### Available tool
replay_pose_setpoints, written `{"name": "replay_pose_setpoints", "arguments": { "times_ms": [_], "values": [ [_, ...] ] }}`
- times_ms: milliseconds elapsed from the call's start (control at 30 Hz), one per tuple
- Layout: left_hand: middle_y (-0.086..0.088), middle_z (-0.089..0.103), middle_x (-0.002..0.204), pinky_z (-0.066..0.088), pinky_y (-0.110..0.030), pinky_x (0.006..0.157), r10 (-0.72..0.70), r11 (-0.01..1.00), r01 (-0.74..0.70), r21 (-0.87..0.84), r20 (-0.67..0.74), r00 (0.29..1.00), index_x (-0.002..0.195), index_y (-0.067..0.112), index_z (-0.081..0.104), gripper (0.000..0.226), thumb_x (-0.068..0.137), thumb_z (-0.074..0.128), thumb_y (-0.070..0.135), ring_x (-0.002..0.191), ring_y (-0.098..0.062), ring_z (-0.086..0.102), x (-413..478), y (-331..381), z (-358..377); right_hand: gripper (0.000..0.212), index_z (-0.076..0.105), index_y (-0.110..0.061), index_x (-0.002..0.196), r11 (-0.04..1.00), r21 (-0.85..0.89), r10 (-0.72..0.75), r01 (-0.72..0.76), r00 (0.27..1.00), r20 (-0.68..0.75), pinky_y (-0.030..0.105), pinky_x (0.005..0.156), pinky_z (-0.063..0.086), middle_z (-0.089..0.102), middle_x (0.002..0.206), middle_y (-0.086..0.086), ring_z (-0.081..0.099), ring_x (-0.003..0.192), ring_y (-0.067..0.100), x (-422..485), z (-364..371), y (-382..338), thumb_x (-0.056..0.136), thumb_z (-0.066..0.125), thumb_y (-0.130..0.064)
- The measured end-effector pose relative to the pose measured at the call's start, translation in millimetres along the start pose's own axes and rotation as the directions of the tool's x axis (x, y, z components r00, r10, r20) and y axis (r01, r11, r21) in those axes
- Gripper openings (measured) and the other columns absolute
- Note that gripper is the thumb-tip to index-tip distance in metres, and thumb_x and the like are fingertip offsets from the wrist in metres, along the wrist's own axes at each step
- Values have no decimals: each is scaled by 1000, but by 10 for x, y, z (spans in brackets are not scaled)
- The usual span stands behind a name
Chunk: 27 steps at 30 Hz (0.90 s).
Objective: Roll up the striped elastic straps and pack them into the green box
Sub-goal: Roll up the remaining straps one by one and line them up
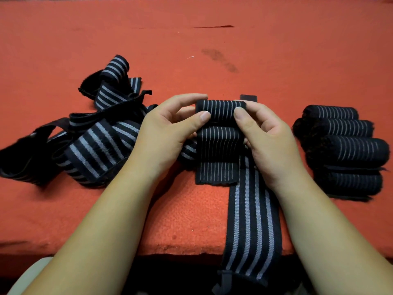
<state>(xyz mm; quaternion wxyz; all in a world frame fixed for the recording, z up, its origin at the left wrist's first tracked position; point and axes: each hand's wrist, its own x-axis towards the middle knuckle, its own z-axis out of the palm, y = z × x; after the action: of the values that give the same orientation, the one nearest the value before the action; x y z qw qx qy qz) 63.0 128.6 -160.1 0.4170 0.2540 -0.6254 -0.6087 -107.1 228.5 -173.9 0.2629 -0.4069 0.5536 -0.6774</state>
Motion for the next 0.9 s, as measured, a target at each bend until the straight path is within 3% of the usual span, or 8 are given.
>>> {"name": "replay_pose_setpoints", "arguments": {
  "times_ms": [100,267,367,500,600,767,900],
  "values": [
    [-11,81,116,63,-46,96,13,1000,-12,3,-15,1000,129,13,74,33,97,77,5,110,-34,78,-12,10,13,21,75,-18,125,1000,-18,-21,21,1000,-4,41,90,62,80,114,7,78,105,27,-4,-2,0,106,67,-26],
    [-7,83,111,60,-52,104,4,999,0,46,-95,995,118,12,81,24,97,81,21,108,-27,80,-23,19,57,25,70,-14,131,999,-3,-41,41,999,-25,39,89,60,78,113,4,74,103,20,13,-21,35,106,67,-20],
    [-5,84,109,62,-49,101,5,998,3,63,-119,993,118,10,83,27,102,74,30,104,-24,81,-47,47,103,29,69,-14,134,996,-21,-84,83,996,-18,45,103,58,77,123,5,73,115,22,36,-35,74,106,66,-18],
    [-2,82,118,59,-55,106,4,998,4,64,-118,993,127,13,80,33,101,76,33,115,-28,77,-36,21,95,37,68,-17,140,996,-34,-82,83,996,23,34,111,53,75,133,-5,68,127,10,34,-48,79,104,67,-8],
    [-6,80,124,56,-55,110,-14,999,18,46,-79,997,132,13,78,35,102,76,32,119,-29,76,-24,-16,68,42,66,-20,145,998,-29,-58,58,998,24,43,118,49,73,137,-7,66,132,11,26,-44,87,104,69,-11],
    [-10,79,126,55,-55,111,-36,999,34,-27,-49,998,133,13,76,34,102,76,25,120,-30,75,-13,-29,48,46,64,-25,148,998,-53,-31,33,999,34,41,120,47,70,141,-11,63,134,5,-2,-53,56,103,71,-18],
    [-7,79,127,53,-55,114,-23,998,21,-60,-42,999,134,12,74,35,99,77,15,124,-26,73,9,-19,35,44,67,-22,144,999,37,-3,3,1000,-2,40,109,55,76,132,-4,70,124,12,10,-21,30,101,74,-26]
  ]
}}
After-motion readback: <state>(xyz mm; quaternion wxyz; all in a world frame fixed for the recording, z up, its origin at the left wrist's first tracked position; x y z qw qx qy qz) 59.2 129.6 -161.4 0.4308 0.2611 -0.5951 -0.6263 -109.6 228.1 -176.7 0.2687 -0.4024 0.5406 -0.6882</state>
